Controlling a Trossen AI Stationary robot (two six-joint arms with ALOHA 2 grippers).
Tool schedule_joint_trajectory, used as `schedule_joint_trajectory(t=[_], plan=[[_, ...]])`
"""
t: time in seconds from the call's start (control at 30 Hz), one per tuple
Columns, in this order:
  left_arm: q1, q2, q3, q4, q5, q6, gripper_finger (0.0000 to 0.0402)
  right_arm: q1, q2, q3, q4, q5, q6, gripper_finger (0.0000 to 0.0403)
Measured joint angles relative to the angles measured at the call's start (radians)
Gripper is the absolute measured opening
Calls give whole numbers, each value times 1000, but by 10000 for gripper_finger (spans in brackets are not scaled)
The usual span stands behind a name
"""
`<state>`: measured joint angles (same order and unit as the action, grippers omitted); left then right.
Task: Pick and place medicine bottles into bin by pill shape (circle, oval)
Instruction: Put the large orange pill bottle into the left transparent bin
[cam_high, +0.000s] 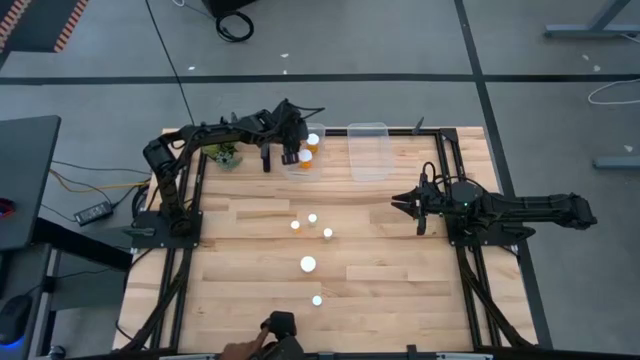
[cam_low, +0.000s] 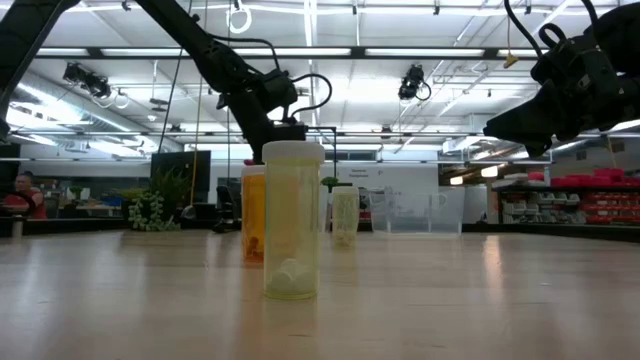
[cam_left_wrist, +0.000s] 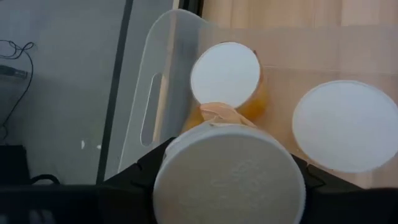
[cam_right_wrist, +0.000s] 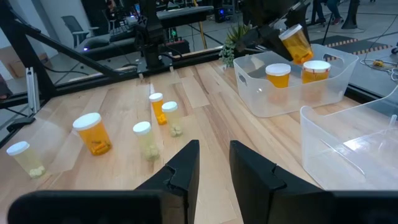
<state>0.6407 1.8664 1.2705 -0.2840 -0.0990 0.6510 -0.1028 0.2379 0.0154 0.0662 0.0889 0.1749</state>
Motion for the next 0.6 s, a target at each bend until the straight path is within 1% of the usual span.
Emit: schedule_joint_trajectory(t=[0.23,0.6], plan=[[-6,0,0,-1,19,-11,208,0,0,0,0,0,0,95],[31,0,0,0,-2,-32,204,0,0,0,0,0,0,95]])
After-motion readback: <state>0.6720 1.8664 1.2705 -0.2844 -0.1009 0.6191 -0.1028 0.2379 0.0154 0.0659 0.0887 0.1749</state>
